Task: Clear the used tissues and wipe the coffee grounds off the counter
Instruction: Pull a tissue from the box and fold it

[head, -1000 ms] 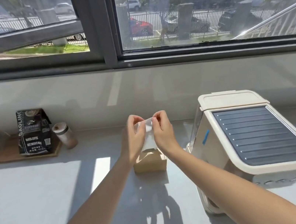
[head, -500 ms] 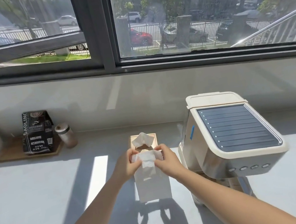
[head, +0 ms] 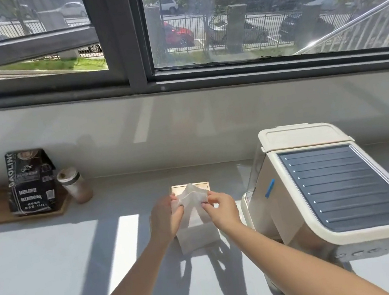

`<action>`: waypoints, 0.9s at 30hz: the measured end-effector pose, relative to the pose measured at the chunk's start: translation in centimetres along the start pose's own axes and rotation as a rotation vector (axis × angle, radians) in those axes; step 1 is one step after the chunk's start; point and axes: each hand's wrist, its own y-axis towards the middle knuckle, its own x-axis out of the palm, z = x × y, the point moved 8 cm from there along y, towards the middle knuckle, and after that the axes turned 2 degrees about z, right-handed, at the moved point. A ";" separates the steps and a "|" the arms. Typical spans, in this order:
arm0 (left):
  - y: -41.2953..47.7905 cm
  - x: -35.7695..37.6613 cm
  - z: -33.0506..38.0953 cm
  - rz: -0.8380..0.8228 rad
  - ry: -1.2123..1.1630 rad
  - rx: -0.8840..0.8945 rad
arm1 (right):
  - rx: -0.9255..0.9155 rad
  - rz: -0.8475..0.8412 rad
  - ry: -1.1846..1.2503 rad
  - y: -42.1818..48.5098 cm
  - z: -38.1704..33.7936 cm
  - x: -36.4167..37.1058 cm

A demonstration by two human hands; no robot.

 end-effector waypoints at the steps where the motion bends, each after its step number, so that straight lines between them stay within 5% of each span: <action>1: 0.4 0.5 0.0 -0.018 -0.007 -0.008 | 0.024 0.006 -0.012 0.4 0.1 0.2; 5: 1.2 2.0 0.0 -0.092 -0.034 -0.006 | 0.089 0.050 -0.009 1.5 0.6 0.9; 10: 1.6 1.3 -0.5 0.017 -0.137 -0.039 | 0.103 0.119 0.164 1.9 0.5 0.0; 23: -2.0 -10.2 10.2 0.248 -0.398 0.209 | -0.351 0.242 0.383 -4.3 -11.5 -7.6; 27: -5.3 -12.5 12.9 0.148 -0.547 0.140 | -0.454 0.195 0.506 -8.3 -13.7 -10.3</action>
